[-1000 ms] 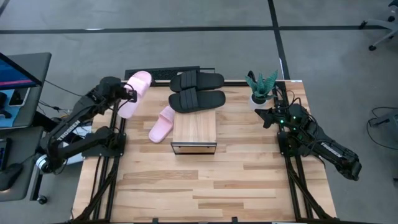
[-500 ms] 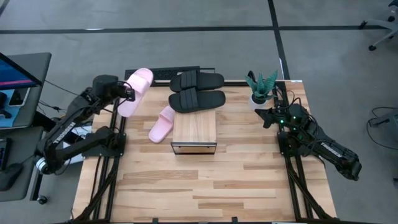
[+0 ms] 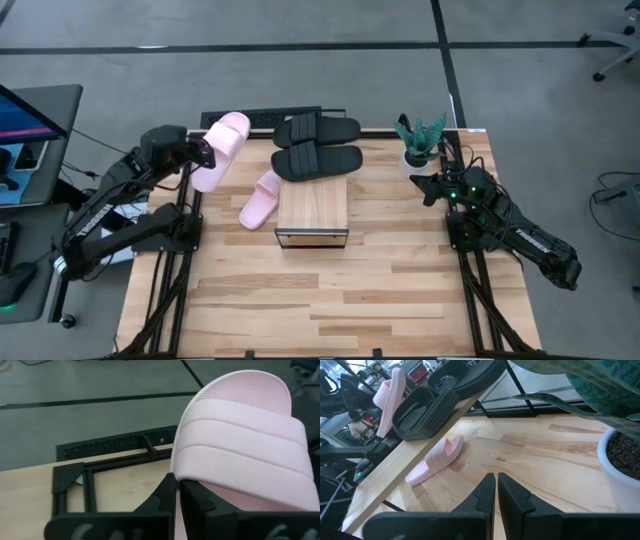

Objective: Pick and place slides into the shelf
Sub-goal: Put the left pink slide on the shelf

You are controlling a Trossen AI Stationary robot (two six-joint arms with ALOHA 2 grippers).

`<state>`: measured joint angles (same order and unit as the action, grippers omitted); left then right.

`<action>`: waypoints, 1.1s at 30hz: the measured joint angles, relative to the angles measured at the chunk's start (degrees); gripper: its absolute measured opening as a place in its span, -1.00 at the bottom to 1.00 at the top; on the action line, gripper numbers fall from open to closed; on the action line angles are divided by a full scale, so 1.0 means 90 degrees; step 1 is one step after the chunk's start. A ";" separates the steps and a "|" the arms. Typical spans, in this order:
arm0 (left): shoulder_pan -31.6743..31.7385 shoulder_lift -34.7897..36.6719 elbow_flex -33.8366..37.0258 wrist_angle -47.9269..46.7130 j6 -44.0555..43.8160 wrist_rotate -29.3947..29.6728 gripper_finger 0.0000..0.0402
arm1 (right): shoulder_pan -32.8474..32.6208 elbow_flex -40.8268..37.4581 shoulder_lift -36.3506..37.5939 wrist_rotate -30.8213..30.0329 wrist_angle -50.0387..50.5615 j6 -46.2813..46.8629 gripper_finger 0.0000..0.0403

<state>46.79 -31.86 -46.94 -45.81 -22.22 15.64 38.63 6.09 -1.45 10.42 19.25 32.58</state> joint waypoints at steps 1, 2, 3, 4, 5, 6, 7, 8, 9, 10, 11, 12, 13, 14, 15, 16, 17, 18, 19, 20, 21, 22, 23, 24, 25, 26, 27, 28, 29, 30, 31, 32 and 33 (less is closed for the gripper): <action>-0.0064 0.0035 0.0000 0.0009 -0.0051 0.0002 -1.00 | 0.0000 0.0000 0.0000 0.0000 0.0000 0.0000 -0.94; -0.0130 0.0066 0.0000 0.0016 -0.0104 0.0002 -1.00 | 0.0002 0.0000 0.0002 0.0000 0.0000 0.0000 -0.94; -0.0203 0.0101 0.0000 0.0020 -0.0137 0.0002 -1.00 | 0.0002 0.0001 0.0000 0.0000 -0.0001 0.0000 -0.94; -0.0274 0.0123 0.0000 0.0033 -0.0181 0.0002 -1.00 | 0.0001 0.0001 0.0001 0.0001 0.0000 0.0000 -0.94; -0.0351 0.0139 0.0000 0.0047 -0.0232 0.0004 -1.00 | 0.0002 0.0000 0.0000 0.0001 0.0000 -0.0001 -0.94; -0.0427 0.0144 0.0000 0.0058 -0.0278 0.0004 -1.00 | 0.0002 0.0001 0.0001 0.0000 0.0000 0.0000 -0.94; -0.0511 0.0144 0.0000 0.0082 -0.0313 0.0004 -1.00 | 0.0002 0.0000 0.0000 0.0002 -0.0002 -0.0002 -0.94; -0.0593 0.0143 0.0000 0.0135 -0.0358 0.0002 -1.00 | 0.0002 0.0000 0.0000 0.0002 0.0000 0.0000 -0.94; -0.0685 0.0141 0.0000 0.0220 -0.0396 0.0002 -1.00 | 0.0001 0.0000 0.0000 0.0001 0.0000 0.0000 -0.94; -0.0782 0.0139 0.0000 0.0315 -0.0416 -0.0003 -1.00 | 0.0002 0.0000 0.0000 0.0000 0.0000 0.0000 -0.94; -0.0875 0.0139 0.0000 0.0419 -0.0454 -0.0010 -1.00 | 0.0002 0.0000 0.0000 0.0000 0.0000 0.0000 -0.94; -0.0966 0.0126 0.0000 0.0513 -0.0501 -0.0019 -1.00 | 0.0002 0.0000 0.0000 0.0002 0.0000 0.0000 -0.94; -0.1059 0.0126 0.0000 0.0591 -0.0546 -0.0017 -1.00 | 0.0002 0.0000 0.0000 0.0001 -0.0002 0.0000 -0.94; -0.1148 0.0126 0.0000 0.0662 -0.0583 -0.0014 -1.00 | 0.0001 0.0000 0.0000 0.0000 0.0000 0.0000 -0.94; -0.1232 0.0122 0.0000 0.0730 -0.0615 -0.0013 -1.00 | 0.0000 0.0001 0.0000 0.0000 -0.0001 0.0000 -0.94; -0.1307 0.0123 0.0000 0.0798 -0.0642 -0.0007 -1.00 | 0.0001 0.0001 0.0000 0.0001 0.0000 0.0000 -0.94; -0.1384 0.0125 0.0000 0.0862 -0.0676 0.0007 -1.00 | 0.0002 0.0000 0.0000 0.0000 0.0000 0.0000 -0.94; -0.1452 0.0125 0.0000 0.0920 -0.0709 0.0008 -1.00 | 0.0000 0.0000 0.0000 0.0000 0.0000 0.0000 -0.94; -0.1520 0.0125 0.0000 0.0970 -0.0745 0.0012 -1.00 | 0.0000 0.0000 0.0000 0.0000 0.0000 0.0000 -0.94; -0.1587 0.0125 0.0002 0.1006 -0.0769 0.0012 -1.00 | 0.0000 0.0000 0.0002 0.0000 0.0000 0.0000 -0.94; -0.1651 0.0125 0.0002 0.1059 -0.0779 0.0011 -1.00 | 0.0002 0.0000 0.0000 0.0000 0.0000 0.0000 -0.94; -0.1712 0.0125 0.0002 0.1118 -0.0784 0.0015 -1.00 | 0.0002 0.0000 0.0000 0.0000 -0.0001 0.0000 -0.94; -0.1767 0.0125 0.0002 0.1141 -0.0788 0.0024 -1.00 | 0.0002 0.0000 0.0001 0.0002 0.0000 0.0000 -0.94; -0.1823 0.0125 0.0002 0.1150 -0.0795 0.0027 -1.00 | 0.0002 0.0000 0.0000 0.0001 -0.0001 0.0000 -0.94; -0.1874 0.0109 0.0002 0.1174 -0.0799 0.0029 -1.00 | 0.0002 0.0000 0.0001 0.0001 0.0000 0.0000 -0.94; -0.1932 0.0067 0.0002 0.1224 -0.0799 0.0029 -1.00 | 0.0002 0.0000 0.0001 0.0001 0.0000 -0.0001 -0.94; -0.1989 0.0037 0.0002 0.1286 -0.0799 0.0031 -1.00 | 0.0001 0.0001 0.0000 0.0001 0.0000 0.0000 -0.94; -0.2062 0.0007 0.0002 0.1330 -0.0799 0.0029 -1.00 | 0.0000 0.0000 0.0000 0.0000 -0.0002 -0.0002 -0.94; -0.2138 -0.0034 0.0002 0.1380 -0.0797 0.0018 -1.00 | 0.0002 0.0000 0.0002 0.0000 0.0000 0.0000 -0.94; -0.2217 -0.0083 0.0007 0.1467 -0.0792 0.0006 -1.00 | 0.0002 0.0000 0.0000 0.0001 -0.0001 0.0000 -0.94; -0.2305 -0.0151 0.0007 0.1574 -0.0776 0.0001 -1.00 | 0.0002 0.0000 0.0000 0.0000 0.0000 0.0000 -0.94; -0.2391 -0.0234 0.0007 0.1689 -0.0751 0.0002 -1.00 | 0.0002 0.0000 0.0002 0.0002 -0.0001 0.0000 -0.94; -0.2480 -0.0317 0.0007 0.1778 -0.0719 0.0001 -1.00 | 0.0001 0.0000 0.0000 0.0001 -0.0001 -0.0001 -0.94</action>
<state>24.47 -34.72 -46.87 -29.82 -28.69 15.65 38.64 6.09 -1.45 10.42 19.23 32.57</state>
